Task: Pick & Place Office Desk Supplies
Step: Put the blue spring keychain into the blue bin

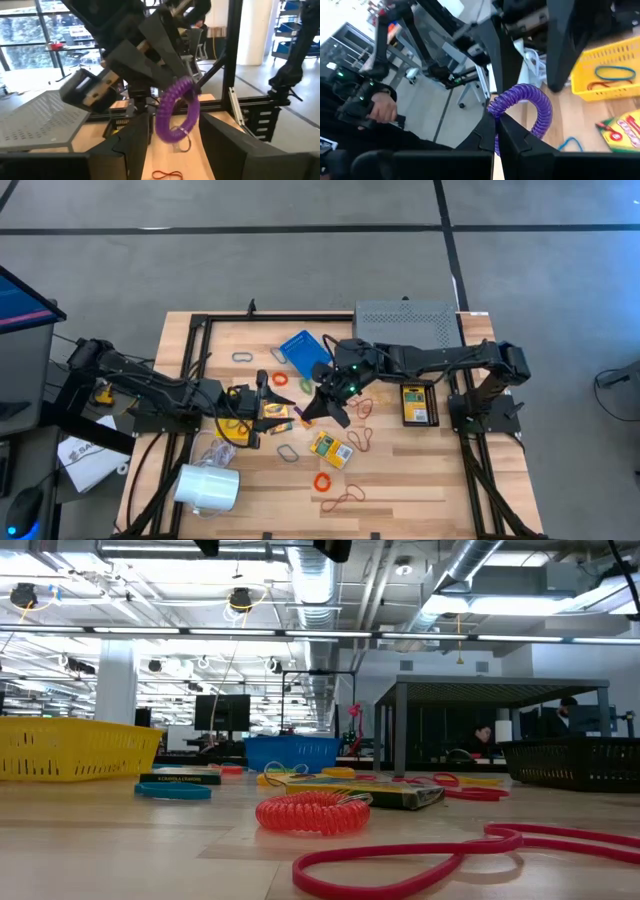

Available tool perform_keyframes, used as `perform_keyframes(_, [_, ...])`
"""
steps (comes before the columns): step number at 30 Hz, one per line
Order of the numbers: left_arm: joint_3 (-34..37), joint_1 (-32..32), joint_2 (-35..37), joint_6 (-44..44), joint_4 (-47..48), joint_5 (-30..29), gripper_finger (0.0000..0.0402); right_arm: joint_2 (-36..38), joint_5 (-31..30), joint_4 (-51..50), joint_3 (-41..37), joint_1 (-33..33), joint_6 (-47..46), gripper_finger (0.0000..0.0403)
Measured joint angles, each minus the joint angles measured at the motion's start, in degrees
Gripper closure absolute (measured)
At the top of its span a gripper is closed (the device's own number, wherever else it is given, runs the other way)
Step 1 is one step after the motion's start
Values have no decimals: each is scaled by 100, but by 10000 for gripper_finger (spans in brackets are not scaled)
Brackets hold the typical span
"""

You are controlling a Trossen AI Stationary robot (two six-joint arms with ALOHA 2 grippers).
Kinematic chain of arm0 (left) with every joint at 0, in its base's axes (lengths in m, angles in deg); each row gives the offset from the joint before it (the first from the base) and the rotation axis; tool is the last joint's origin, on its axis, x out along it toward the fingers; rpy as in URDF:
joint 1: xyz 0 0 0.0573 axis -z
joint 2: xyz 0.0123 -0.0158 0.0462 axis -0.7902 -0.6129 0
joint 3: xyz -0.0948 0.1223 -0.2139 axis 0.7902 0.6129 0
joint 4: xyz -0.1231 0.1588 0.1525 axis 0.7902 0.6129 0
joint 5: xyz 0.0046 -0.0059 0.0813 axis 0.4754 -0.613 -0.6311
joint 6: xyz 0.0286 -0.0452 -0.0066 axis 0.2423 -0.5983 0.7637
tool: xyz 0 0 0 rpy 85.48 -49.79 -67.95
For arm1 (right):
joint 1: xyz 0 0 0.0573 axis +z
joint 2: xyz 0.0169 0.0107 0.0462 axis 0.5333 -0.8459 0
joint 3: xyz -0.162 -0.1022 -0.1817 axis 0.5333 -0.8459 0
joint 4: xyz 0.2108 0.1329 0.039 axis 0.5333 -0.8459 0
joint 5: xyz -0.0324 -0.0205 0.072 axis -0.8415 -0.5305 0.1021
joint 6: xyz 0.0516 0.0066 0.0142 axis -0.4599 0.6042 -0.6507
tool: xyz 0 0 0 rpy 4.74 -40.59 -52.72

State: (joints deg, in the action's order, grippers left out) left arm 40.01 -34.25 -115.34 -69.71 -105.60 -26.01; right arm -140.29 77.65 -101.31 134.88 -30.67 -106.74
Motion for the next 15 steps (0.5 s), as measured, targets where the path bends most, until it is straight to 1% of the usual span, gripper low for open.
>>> perform_keyframes(4, [-4, 0, -78, -192, -77, 25, 222, 0, -1, 193, 0, -13, -85, 403])
perform_keyframes(8, [-4, 0, -76, -260, -113, 24, 224, 0, -7, 221, 0, -13, -89, 403])
perform_keyframes(11, [-7, 0, -73, -455, -296, 27, 233, 0, -56, 242, 0, -13, -89, 403])
perform_keyframes(15, [-8, 0, -72, -724, -311, 26, 260, 0, -72, 436, 0, -13, -220, 403])
